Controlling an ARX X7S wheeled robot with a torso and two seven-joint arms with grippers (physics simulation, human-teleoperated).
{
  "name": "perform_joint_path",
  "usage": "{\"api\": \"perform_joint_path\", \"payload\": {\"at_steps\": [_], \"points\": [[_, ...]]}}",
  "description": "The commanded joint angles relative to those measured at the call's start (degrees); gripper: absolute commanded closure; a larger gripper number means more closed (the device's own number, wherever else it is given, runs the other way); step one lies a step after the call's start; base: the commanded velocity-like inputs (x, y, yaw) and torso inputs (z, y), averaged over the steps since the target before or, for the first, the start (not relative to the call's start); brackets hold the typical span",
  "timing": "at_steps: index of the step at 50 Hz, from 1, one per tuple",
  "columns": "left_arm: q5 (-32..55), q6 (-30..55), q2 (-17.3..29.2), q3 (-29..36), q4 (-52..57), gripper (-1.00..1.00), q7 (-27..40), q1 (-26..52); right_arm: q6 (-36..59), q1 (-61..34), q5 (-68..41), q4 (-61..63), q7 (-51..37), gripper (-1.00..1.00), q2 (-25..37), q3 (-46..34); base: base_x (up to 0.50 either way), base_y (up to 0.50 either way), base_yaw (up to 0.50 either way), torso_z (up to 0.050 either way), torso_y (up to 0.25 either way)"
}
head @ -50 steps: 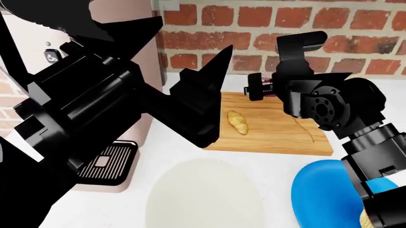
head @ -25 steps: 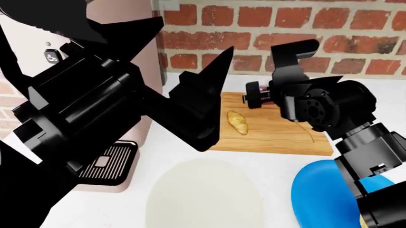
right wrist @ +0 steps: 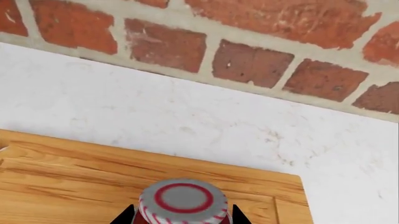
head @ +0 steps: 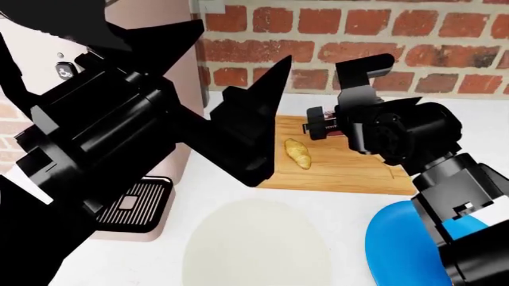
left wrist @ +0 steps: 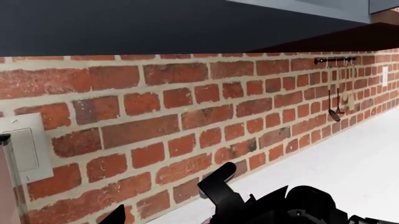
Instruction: From the different types of pastries on the counter, select a croissant and place it on the cutting board. Then retrieve a jar of jam from the cabinet and place it alongside the croissant on the cutting board.
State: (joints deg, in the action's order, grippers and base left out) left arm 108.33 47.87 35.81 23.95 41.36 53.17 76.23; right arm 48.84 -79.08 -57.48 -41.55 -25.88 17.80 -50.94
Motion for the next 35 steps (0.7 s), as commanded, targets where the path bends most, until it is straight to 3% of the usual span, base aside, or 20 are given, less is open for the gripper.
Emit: {"api": "perform_joint_path", "payload": {"at_steps": [1, 23, 24, 35], "points": [[0.16, -0.2, 0.08, 0.15, -0.15, -1.0, 0.1, 0.29, 0.92, 0.49, 1.01, -1.02, 0.84, 1.0, -0.13, -0.87, 0.0, 0.0, 0.0, 0.0, 0.0], [0.63, -0.65, 0.31, 0.29, -0.18, -1.0, 0.31, 0.88, 3.19, -0.08, 0.26, 1.72, 0.72, 1.0, 1.33, -1.1, 0.0, 0.0, 0.0, 0.0, 0.0], [0.63, -0.66, 0.32, 0.31, -0.16, -1.0, 0.32, 0.89, 3.23, -0.11, 0.26, 1.78, 0.73, -1.0, 1.33, -1.12, 0.0, 0.0, 0.0, 0.0, 0.0], [0.58, -0.91, 0.53, 0.3, 0.07, -1.0, 0.23, 0.63, 3.05, -0.2, 0.31, 2.23, 1.07, -1.0, 1.42, -1.23, 0.0, 0.0, 0.0, 0.0, 0.0]]}}
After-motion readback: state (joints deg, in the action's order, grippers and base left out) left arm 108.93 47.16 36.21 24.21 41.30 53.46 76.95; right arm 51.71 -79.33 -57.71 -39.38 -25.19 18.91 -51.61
